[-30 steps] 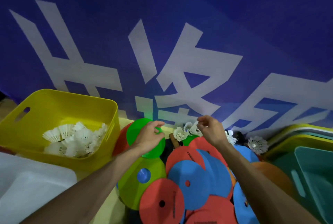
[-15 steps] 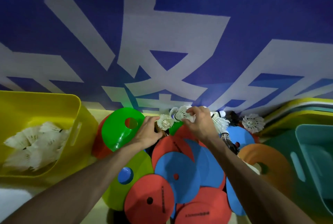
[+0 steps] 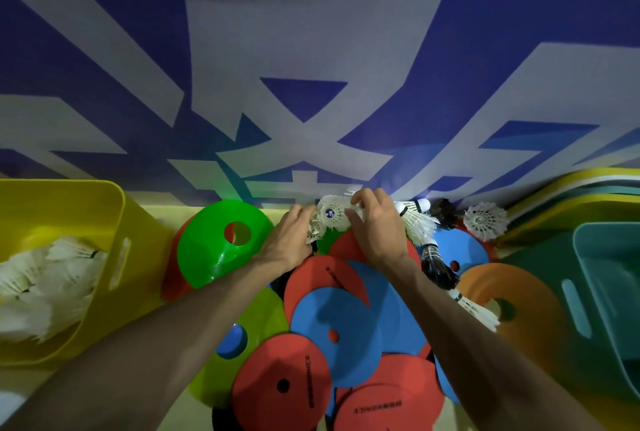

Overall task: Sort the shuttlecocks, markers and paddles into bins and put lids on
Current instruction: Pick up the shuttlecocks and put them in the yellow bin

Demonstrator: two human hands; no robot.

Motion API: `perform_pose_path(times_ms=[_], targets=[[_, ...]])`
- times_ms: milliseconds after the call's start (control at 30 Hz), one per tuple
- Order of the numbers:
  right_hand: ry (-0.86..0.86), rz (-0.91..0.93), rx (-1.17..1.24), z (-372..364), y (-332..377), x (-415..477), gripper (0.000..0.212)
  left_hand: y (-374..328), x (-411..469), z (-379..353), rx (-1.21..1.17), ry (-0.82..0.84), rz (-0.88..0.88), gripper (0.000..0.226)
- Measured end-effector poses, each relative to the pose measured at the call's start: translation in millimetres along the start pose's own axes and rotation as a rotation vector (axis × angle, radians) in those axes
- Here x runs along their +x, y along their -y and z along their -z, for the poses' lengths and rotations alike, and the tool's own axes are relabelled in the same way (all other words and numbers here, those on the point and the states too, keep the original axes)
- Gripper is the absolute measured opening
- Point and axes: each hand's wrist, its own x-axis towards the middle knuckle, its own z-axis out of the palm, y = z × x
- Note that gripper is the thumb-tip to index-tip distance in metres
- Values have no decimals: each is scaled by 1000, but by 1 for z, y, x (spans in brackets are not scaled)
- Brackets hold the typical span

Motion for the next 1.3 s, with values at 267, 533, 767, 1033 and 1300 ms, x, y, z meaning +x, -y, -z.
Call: perform_pose_path(times_ms=[267,533,767,1033,1300], targets=[[-21,-229,58,11,-5,5,13,9,-12,12,-22,-149,-12,26],[-78,-239,-16,38,3,1,9,13,-24,25,-157,-216,61,12],[-147,-167,5,69,25,-7,5,10,-49,61,-293,-339,103,5],[-261,-165,174,95,79,-21,9,12,-102,121,-449,-511,94,8],[-177,-111,542,93,152,-33,5,38,-163,173,-600,-631,108,8]])
